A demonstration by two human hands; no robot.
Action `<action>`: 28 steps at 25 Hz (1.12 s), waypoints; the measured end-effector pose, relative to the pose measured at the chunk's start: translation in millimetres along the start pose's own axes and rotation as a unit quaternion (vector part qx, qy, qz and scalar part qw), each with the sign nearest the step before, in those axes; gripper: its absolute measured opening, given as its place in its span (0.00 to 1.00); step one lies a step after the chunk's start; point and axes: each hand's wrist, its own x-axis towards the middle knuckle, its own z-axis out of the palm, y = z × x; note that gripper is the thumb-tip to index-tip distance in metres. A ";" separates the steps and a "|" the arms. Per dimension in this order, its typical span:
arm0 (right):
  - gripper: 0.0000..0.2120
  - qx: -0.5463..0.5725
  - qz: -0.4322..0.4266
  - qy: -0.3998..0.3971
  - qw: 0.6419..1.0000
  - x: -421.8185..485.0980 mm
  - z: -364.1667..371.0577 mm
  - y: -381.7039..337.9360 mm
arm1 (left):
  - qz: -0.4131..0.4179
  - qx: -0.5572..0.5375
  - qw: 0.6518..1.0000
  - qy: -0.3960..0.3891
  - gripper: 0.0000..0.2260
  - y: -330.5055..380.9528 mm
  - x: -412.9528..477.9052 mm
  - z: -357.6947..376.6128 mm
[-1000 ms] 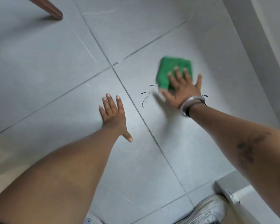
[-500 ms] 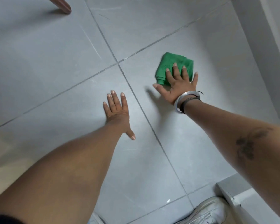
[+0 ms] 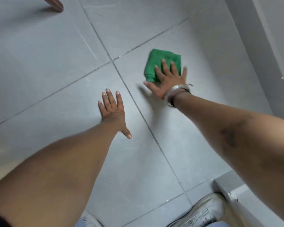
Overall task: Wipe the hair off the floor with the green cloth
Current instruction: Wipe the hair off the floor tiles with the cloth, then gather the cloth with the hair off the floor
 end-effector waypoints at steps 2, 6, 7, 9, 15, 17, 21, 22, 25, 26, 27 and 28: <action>0.47 -0.013 0.001 -0.011 1.000 16.8 -5.9 -25.6 | 0.001 0.012 1.000 0.001 0.85 0.4 -1.1 0.9; 0.42 -0.100 -0.180 -0.050 0.977 -59.9 43.0 -23.9 | 0.008 0.023 1.000 -0.001 0.85 -0.9 0.3 2.1; 0.40 -0.091 -0.186 -0.050 0.977 -86.9 59.9 -12.4 | 0.009 0.026 1.000 -0.002 0.85 -0.8 0.9 2.5; 0.35 -0.062 -0.170 -0.062 0.982 -131.3 87.2 10.2 | 0.006 0.030 1.000 0.006 0.85 -1.6 3.1 3.6; 0.32 0.000 0.068 0.015 0.998 -133.2 98.7 43.4 | -0.016 0.063 0.998 0.011 0.84 4.9 -0.7 -0.1; 0.30 -0.008 0.125 0.047 0.991 -100.6 89.9 38.4 | -0.030 0.095 0.995 0.014 0.83 8.7 -7.8 -1.6; 0.23 -0.072 0.152 0.051 0.984 -79.7 74.0 16.3 | -0.007 0.121 0.988 0.101 0.61 19.1 -43.6 11.6; 0.21 -0.090 0.141 0.040 0.985 -80.7 65.2 14.0 | 0.006 0.090 0.991 0.102 0.48 22.5 -59.6 20.1; 0.14 -0.067 0.126 0.019 0.990 -77.0 24.1 26.1 | 0.031 -0.081 0.996 -0.001 0.19 25.8 -117.9 43.8; 0.12 0.036 0.162 -0.002 0.986 -89.7 6.9 28.8 | 0.033 -0.143 0.988 -0.045 0.17 21.0 -144.1 46.7; 0.10 0.179 0.209 -0.025 0.961 -105.3 -7.9 31.5 | 0.029 -0.215 0.973 -0.076 0.17 16.0 -169.7 46.9; 0.09 0.341 0.243 -0.063 0.906 -127.7 -21.0 30.1 | 0.018 -0.299 0.950 -0.089 0.18 12.4 -195.5 43.9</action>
